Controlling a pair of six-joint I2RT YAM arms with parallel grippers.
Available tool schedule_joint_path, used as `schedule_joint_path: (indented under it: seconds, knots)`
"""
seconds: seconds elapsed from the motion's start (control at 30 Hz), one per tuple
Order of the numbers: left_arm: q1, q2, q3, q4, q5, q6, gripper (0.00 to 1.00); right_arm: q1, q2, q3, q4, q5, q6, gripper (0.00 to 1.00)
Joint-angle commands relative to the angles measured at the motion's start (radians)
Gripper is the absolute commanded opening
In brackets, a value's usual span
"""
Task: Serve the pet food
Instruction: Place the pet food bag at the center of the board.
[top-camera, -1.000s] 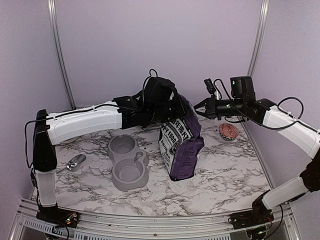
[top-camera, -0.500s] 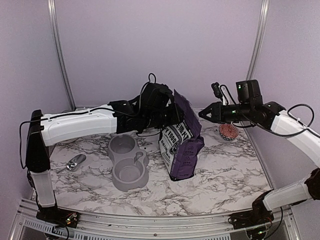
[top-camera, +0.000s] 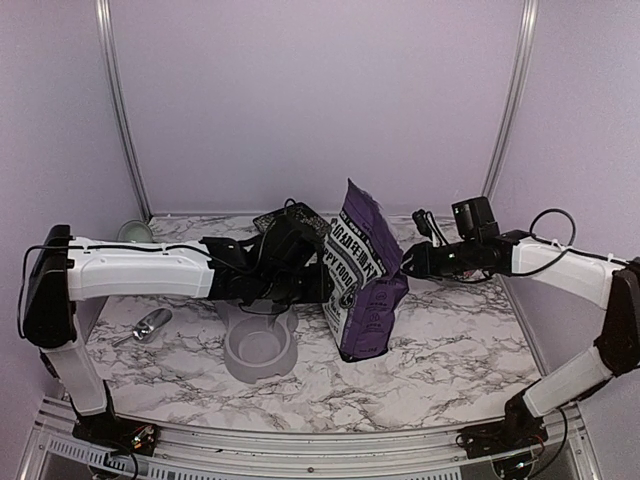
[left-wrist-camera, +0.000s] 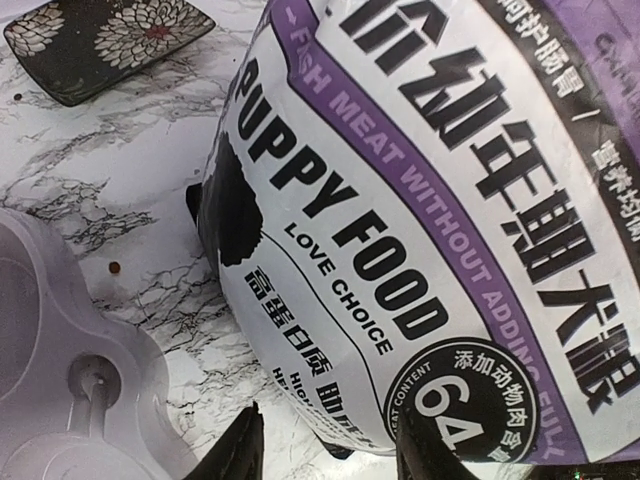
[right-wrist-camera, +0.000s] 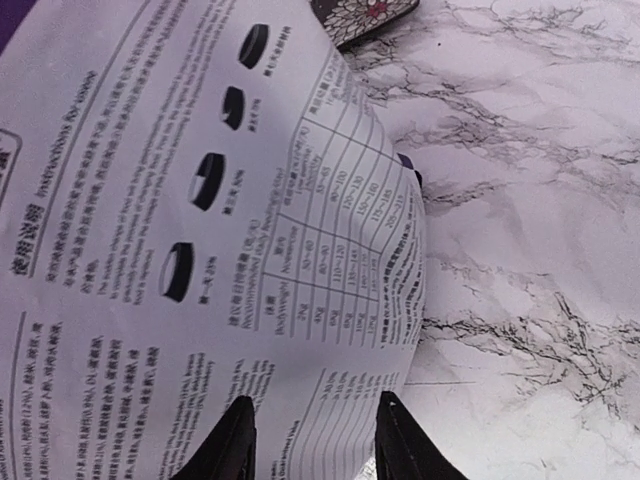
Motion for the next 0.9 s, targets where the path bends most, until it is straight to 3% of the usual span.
schedule_joint_path:
  seconds: [0.0,0.23,0.53,0.87]
  knots:
    - [-0.009,0.06,0.019,0.008,0.03,0.008,0.47,-0.073,0.092,0.002,0.142,-0.196,-0.003,0.41]
    - [-0.006,0.162,0.053,0.073,0.106,0.045,0.5,-0.077,0.208,-0.032,0.207,-0.352,0.026,0.43]
    - [-0.002,0.218,0.103,0.095,0.178,0.099,0.5,-0.02,0.17,-0.126,0.29,-0.41,0.09,0.43]
    - [-0.003,0.019,-0.118,0.107,0.157,0.08,0.5,0.105,0.029,-0.254,0.352,-0.336,0.245,0.43]
